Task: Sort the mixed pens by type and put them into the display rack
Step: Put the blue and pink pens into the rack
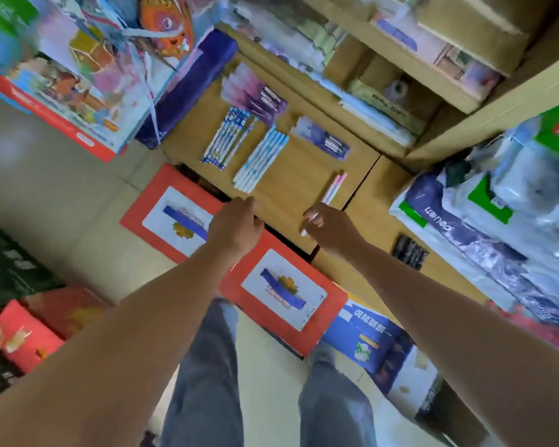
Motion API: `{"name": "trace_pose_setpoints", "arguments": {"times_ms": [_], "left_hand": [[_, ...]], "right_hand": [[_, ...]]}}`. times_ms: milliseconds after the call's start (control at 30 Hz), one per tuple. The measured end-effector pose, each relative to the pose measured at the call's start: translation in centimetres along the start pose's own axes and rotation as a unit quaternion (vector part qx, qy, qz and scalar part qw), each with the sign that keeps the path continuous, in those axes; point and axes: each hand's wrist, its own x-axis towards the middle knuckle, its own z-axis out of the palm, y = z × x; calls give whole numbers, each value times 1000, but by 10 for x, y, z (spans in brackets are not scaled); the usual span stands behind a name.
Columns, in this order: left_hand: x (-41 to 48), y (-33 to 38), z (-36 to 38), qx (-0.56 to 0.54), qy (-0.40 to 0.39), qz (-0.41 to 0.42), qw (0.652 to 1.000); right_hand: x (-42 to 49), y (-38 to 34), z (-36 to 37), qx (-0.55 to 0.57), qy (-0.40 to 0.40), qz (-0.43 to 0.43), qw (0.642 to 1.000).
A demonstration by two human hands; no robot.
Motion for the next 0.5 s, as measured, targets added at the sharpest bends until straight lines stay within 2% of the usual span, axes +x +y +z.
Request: {"name": "trace_pose_setpoints", "arguments": {"times_ms": [267,500], "left_hand": [[112,-53,-24,33,-48,52,997],[165,-65,-14,52,-30,72,996]], "right_hand": [[104,-38,40,86,84,128,984],[168,-62,63,97,155,207,961]]}}
